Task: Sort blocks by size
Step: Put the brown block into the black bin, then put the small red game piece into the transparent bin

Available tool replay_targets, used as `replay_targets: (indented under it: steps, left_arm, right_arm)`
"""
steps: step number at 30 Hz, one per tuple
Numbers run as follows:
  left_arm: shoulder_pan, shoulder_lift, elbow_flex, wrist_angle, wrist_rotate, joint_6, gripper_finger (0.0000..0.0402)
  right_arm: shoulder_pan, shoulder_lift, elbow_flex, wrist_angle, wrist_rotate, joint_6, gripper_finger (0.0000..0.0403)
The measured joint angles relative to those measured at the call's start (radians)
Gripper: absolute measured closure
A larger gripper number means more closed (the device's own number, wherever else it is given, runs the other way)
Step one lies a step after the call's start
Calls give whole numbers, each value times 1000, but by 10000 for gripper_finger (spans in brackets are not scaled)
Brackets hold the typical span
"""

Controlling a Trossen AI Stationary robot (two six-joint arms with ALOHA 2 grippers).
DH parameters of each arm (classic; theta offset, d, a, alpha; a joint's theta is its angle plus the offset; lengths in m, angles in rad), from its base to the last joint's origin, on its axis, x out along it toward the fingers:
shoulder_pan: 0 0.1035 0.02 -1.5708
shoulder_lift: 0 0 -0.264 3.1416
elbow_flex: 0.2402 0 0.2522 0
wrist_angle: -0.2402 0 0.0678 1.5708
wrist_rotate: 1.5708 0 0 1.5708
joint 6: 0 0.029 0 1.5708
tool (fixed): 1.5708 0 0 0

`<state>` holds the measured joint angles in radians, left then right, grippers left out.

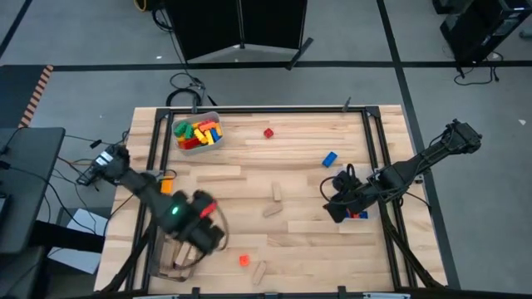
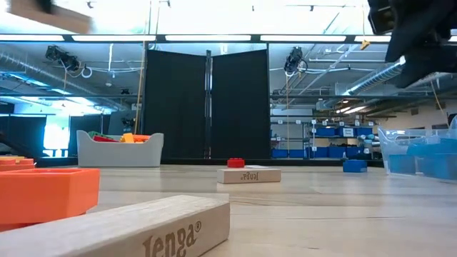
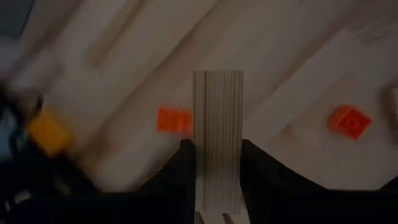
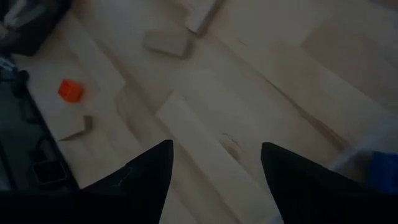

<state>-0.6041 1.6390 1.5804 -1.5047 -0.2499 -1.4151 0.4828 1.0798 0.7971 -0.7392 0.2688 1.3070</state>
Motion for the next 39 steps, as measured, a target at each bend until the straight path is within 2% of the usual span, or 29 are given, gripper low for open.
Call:
replay_targets:
  steps: [4, 9, 14, 16, 21, 27, 33, 36, 39]
  left_arm:
    - [-123, 3, -31, -24, 40, -226, 308]
    - [-202, 24, -92, -12, 138, -354, 303]
    - [-238, 38, -176, 32, 317, -381, 237]
    - [-238, 37, -203, 77, 349, -384, 218]
    - [-238, 37, -224, 140, 335, -380, 202]
    - [-238, 37, -203, 151, 253, -372, 200]
    - [-224, 37, -181, 151, 216, -369, 199]
    - [-212, 36, -176, 157, 210, -362, 199]
    - [-195, 36, -176, 200, 133, -294, 199]
  right_arm:
    - [0, 0, 0, 30, 1, -33, 144]
    - [0, 0, 0, 29, 2, -54, 148]
    - [-1, 0, 0, 29, 3, -55, 148]
    - [-1, 0, 0, 29, 2, -56, 146]
    - [-1, 0, 0, 29, 3, -75, 145]
    - [-1, 0, 0, 31, 10, -135, 148]
    - [-2, 0, 0, 63, 130, -153, 146]
    - [-28, 0, 0, 116, 166, -234, 142]
    - [-69, 0, 0, 195, 155, -344, 141]
